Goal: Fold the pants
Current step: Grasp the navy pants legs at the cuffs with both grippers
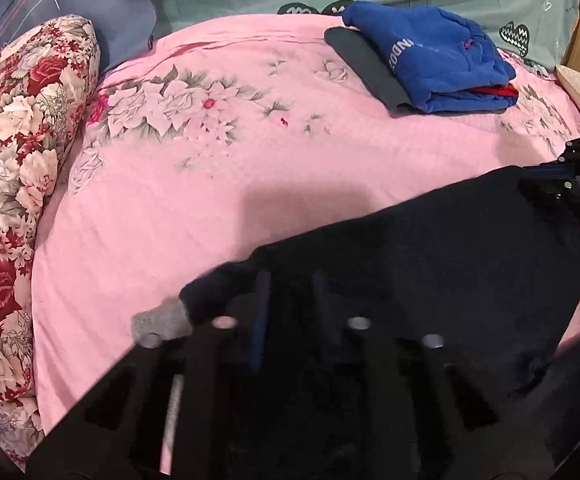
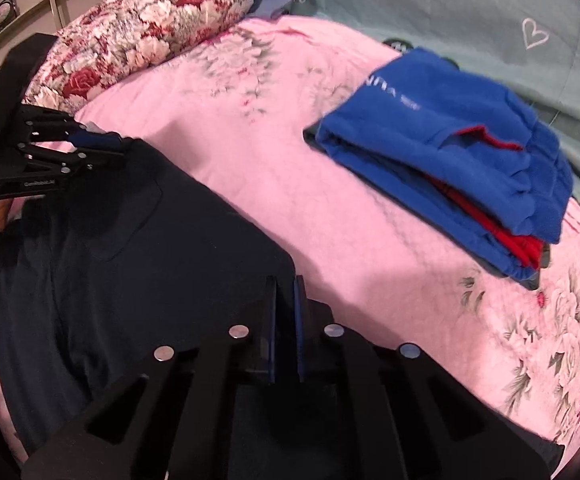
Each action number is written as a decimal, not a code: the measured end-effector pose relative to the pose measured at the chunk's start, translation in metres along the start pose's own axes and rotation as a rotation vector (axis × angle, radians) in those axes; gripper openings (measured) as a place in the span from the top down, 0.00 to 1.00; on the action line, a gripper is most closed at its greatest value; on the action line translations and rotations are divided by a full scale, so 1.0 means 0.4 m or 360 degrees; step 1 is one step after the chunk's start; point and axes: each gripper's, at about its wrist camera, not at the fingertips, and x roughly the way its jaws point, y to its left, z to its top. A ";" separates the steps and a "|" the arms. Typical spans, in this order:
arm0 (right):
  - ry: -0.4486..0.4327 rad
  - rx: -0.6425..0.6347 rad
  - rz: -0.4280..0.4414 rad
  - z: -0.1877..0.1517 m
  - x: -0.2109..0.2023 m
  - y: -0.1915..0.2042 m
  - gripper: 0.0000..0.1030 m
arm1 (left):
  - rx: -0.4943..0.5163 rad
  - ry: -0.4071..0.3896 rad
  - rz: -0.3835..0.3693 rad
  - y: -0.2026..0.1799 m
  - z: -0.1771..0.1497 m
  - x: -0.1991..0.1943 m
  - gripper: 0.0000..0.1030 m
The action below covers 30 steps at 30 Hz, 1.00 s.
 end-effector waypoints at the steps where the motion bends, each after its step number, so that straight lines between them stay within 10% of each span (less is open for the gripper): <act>1: -0.0013 -0.0007 -0.0004 0.002 -0.011 0.006 0.93 | -0.0005 -0.0009 0.0000 0.003 0.001 -0.009 0.89; 6: -0.0019 -0.0048 -0.0048 0.000 -0.046 0.039 0.93 | 0.0026 -0.0005 -0.0013 -0.006 -0.006 -0.037 0.89; 8: -0.0009 -0.0036 -0.0068 -0.002 -0.043 0.045 0.93 | 0.0033 -0.0012 0.0019 0.000 -0.010 -0.044 0.63; 9: -0.0008 -0.0033 -0.0075 -0.004 -0.042 0.048 0.93 | 0.0028 -0.0039 0.0053 0.011 -0.011 -0.050 0.25; 10: -0.0008 -0.0032 -0.0079 -0.007 -0.042 0.050 0.93 | 0.0020 -0.0084 0.0097 0.024 -0.013 -0.059 0.11; 17: -0.0006 -0.0036 -0.0023 -0.030 -0.039 0.055 0.93 | -0.0167 -0.0009 -0.0050 0.147 -0.029 -0.022 0.17; 26: 0.0006 -0.0014 -0.0013 -0.038 -0.024 0.057 0.93 | -0.0294 0.0108 -0.0101 0.178 -0.051 0.048 0.58; 30: -0.0066 0.0008 -0.0031 -0.031 -0.055 0.052 0.93 | -0.0318 0.0020 -0.0113 0.178 -0.043 -0.004 0.62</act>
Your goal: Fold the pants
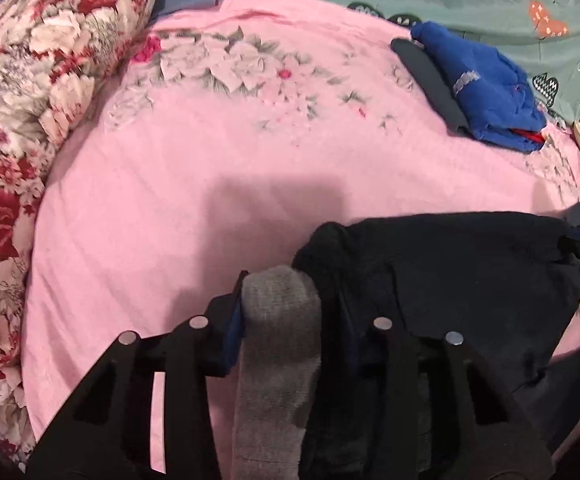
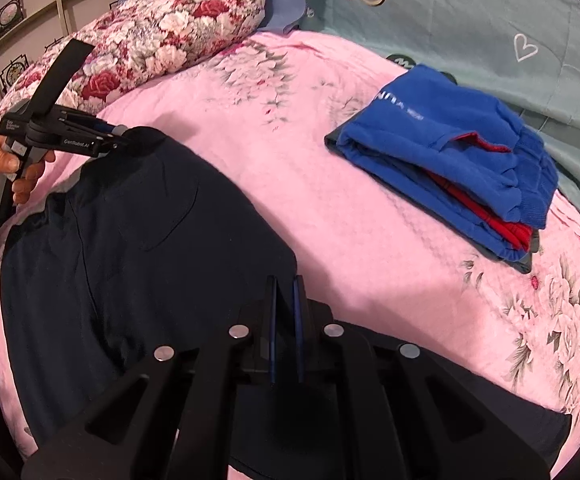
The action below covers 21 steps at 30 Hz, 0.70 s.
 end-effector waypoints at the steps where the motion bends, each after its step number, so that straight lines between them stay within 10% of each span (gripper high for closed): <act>1: -0.0030 -0.0003 -0.0004 0.000 -0.018 0.002 0.93 | -0.0011 -0.0036 -0.0007 0.001 -0.001 -0.024 0.62; 11: -0.0272 -0.0221 0.0228 -0.192 -0.328 0.214 0.93 | 0.0197 -0.0344 -0.0122 -0.045 -0.243 -0.340 0.62; 17: 0.0064 -0.0253 0.0247 -0.407 -0.214 0.372 0.93 | 0.0181 -0.0064 -0.0128 -0.028 -0.458 -0.250 0.56; 21: -0.0043 -0.0102 0.0231 -0.410 -0.219 0.368 0.93 | 0.0118 -0.0165 -0.0139 -0.024 -0.498 -0.275 0.36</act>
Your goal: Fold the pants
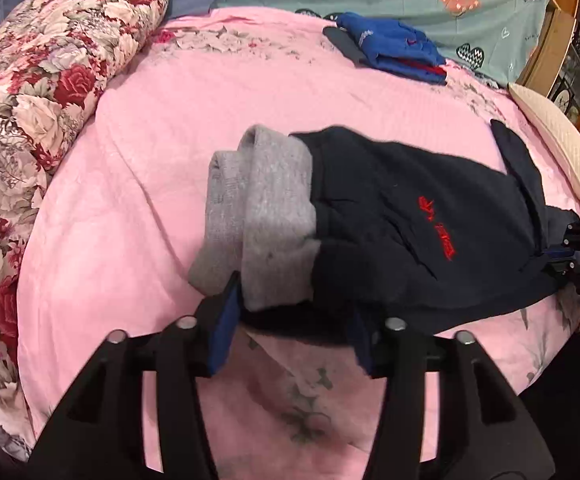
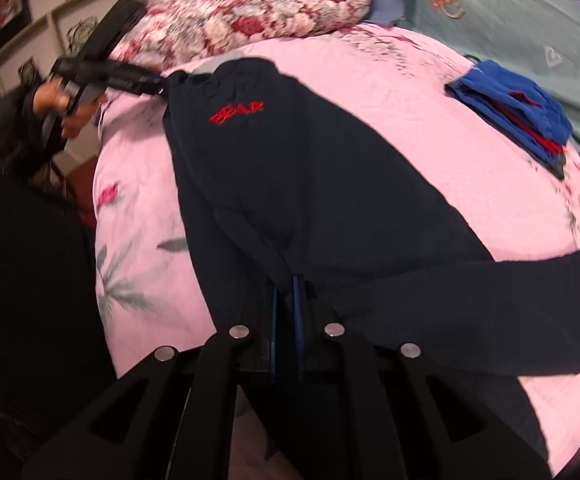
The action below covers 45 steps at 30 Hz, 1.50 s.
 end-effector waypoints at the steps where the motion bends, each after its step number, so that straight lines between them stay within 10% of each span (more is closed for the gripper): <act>1: -0.0023 0.0016 -0.0001 0.003 -0.008 -0.001 0.93 | -0.0003 -0.0031 0.0017 0.001 0.003 -0.008 0.26; 4: -0.0048 0.0037 -0.0014 0.008 -0.012 0.003 0.93 | -0.0002 -0.0074 0.0062 0.002 0.026 -0.017 0.33; 6: -0.0079 0.0064 -0.0013 0.009 -0.022 0.000 0.93 | -0.0042 -0.0046 0.0059 0.016 0.047 0.000 0.61; 13: -0.0074 0.0045 0.0015 -0.001 -0.022 0.038 0.93 | 0.0000 -0.0048 0.0139 0.017 0.039 -0.029 0.65; 19: -0.0041 0.0070 0.0051 -0.018 -0.005 0.026 0.87 | 0.0016 0.0026 0.0222 0.031 -0.041 -0.037 0.50; 26: -0.0028 0.0035 0.0032 -0.028 -0.005 0.031 0.84 | 0.0081 -0.0363 0.0110 -0.107 0.054 -0.176 0.19; 32: -0.0037 0.0102 0.0011 -0.042 -0.059 0.007 0.76 | 0.0110 0.0094 0.0284 -0.124 0.020 0.061 0.20; 39: -0.0091 0.0763 -0.0567 0.043 -0.210 -0.328 0.39 | 0.0210 -0.0119 0.0177 -0.214 0.030 -0.039 0.20; 45: 0.0140 0.1372 -0.0740 0.096 -0.116 -0.616 0.32 | 0.0540 -0.0126 -0.0233 -0.496 0.061 -0.008 0.18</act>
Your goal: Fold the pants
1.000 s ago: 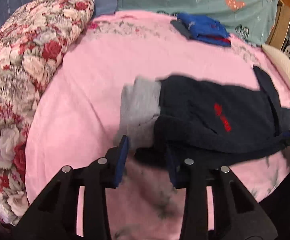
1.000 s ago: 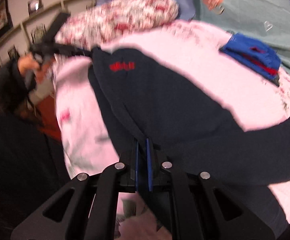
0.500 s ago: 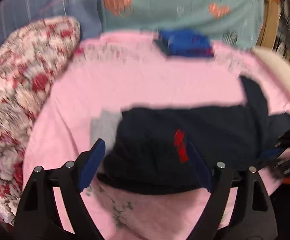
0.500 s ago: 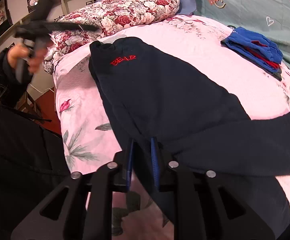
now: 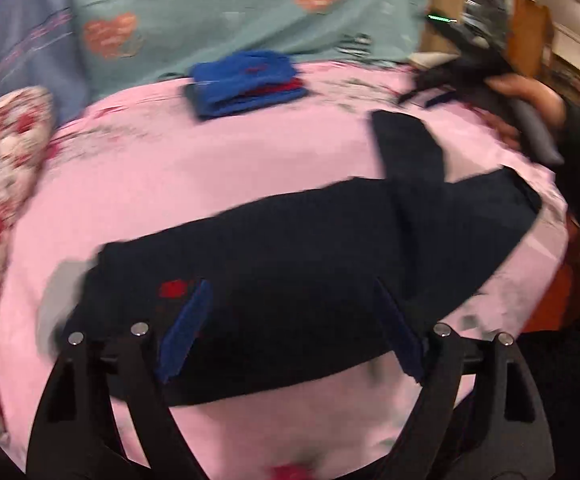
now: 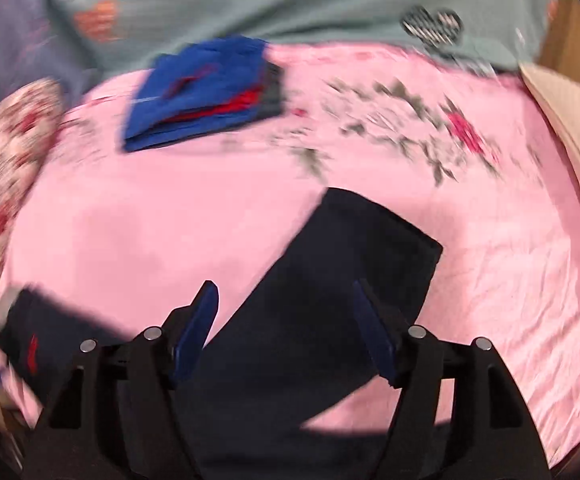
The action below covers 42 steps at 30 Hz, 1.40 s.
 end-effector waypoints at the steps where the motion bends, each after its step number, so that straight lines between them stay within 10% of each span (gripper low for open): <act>1: 0.0028 0.0037 -0.0040 0.016 0.036 0.003 0.32 | 0.0037 0.0012 -0.0064 -0.039 0.011 0.021 0.18; 5: 0.0088 0.0012 -0.0325 0.043 0.161 0.014 0.33 | 0.0138 0.0096 -0.0246 -0.151 0.038 0.114 0.18; 9: 0.0122 -0.0019 -0.0306 0.026 0.194 -0.017 0.87 | 0.0137 0.0203 -0.0319 -0.173 0.026 0.158 0.23; 11: 0.0092 -0.0021 -0.0235 0.016 0.165 -0.038 0.95 | 0.0137 0.0220 -0.0338 -0.162 0.021 0.164 0.25; 15: -0.0149 0.0066 -0.0026 -0.039 -0.007 -0.127 0.96 | 0.0140 0.0214 -0.0377 -0.154 0.020 0.162 0.26; 21: -0.0574 0.0294 0.0134 -0.344 -0.312 -0.328 0.96 | 0.0179 0.0201 -0.0395 -0.179 0.001 0.169 0.26; 28: -0.0466 0.0653 0.0245 -0.658 -0.195 -0.490 0.97 | 0.0294 0.0224 -0.0314 -0.220 -0.009 0.176 0.26; 35: -0.0492 0.0578 0.0240 -0.636 -0.230 -0.459 0.91 | 0.0291 0.0234 -0.0315 -0.234 -0.009 0.164 0.31; 37: -0.0485 0.0615 0.0225 -0.630 -0.235 -0.476 0.49 | 0.0291 0.0239 -0.0309 -0.236 -0.011 0.167 0.31; 42: -0.0477 0.0638 0.0228 -0.621 -0.223 -0.484 0.59 | 0.0384 0.0214 -0.0261 -0.267 -0.017 0.173 0.42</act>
